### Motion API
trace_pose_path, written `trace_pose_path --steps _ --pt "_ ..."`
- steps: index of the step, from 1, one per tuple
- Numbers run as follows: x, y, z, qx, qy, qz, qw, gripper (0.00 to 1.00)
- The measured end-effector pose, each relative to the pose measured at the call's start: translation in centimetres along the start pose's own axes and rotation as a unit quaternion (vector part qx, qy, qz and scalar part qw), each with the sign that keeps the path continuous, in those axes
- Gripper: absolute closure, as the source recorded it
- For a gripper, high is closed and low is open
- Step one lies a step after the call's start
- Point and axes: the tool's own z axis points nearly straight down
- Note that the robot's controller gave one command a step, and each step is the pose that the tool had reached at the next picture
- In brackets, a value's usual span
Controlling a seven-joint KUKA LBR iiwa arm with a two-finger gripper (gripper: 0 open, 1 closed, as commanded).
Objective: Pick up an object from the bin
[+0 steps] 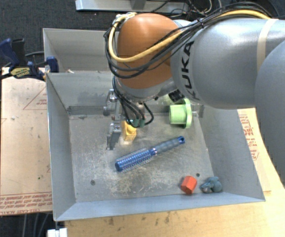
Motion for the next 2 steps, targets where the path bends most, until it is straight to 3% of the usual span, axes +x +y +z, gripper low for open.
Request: trace_pose_path --steps 1,2 --pt "2.1 -9.5 4.3 0.002 -0.001 -0.044 0.999 0.0" --pt "1.4 -9.0 12.1 0.0 -0.0061 -0.155 0.9879 0.0"
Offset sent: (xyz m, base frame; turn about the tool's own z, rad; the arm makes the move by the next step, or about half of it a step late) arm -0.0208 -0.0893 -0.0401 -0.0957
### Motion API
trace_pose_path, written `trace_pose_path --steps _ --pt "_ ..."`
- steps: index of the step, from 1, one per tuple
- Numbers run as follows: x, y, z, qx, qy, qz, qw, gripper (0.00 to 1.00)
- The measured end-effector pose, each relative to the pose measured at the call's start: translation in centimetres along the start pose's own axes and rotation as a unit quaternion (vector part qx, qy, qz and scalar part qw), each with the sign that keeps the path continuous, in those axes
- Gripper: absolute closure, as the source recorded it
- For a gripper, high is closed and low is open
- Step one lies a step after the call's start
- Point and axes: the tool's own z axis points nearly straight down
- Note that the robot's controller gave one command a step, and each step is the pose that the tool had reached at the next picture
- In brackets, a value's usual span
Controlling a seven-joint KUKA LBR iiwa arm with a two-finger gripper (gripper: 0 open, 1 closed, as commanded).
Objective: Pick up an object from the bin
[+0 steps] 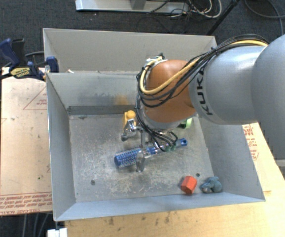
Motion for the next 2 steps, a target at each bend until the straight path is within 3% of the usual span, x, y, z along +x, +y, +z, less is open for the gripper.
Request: trace_pose_path --steps 1,2 --pt "0.1 0.0 0.3 0.0 0.0014 0.001 1.0 1.0" --pt "-2.5 -0.5 -12.8 0.001 -0.0026 -0.016 0.9999 1.0"
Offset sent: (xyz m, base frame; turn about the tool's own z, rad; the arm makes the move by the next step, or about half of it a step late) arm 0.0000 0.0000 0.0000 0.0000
